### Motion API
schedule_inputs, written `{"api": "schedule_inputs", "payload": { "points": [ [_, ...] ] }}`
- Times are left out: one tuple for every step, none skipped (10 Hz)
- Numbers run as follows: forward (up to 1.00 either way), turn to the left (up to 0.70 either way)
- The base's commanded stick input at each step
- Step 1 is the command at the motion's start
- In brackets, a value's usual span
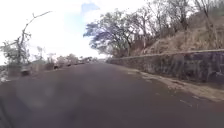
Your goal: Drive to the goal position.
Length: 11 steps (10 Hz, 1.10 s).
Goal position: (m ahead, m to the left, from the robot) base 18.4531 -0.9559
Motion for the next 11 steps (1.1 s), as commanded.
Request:
{"api": "schedule_inputs", "payload": {
  "points": [
    [0.7, 0.02],
    [0.7, 0.05],
    [0.7, 0.28],
    [0.7, 0.17],
    [0.7, 0.05],
    [0.7, 0.0],
    [0.7, 0.0],
    [0.7, 0.0],
    [0.7, 0.0],
    [0.7, 0.0],
    [0.7, 0.0]
  ]
}}
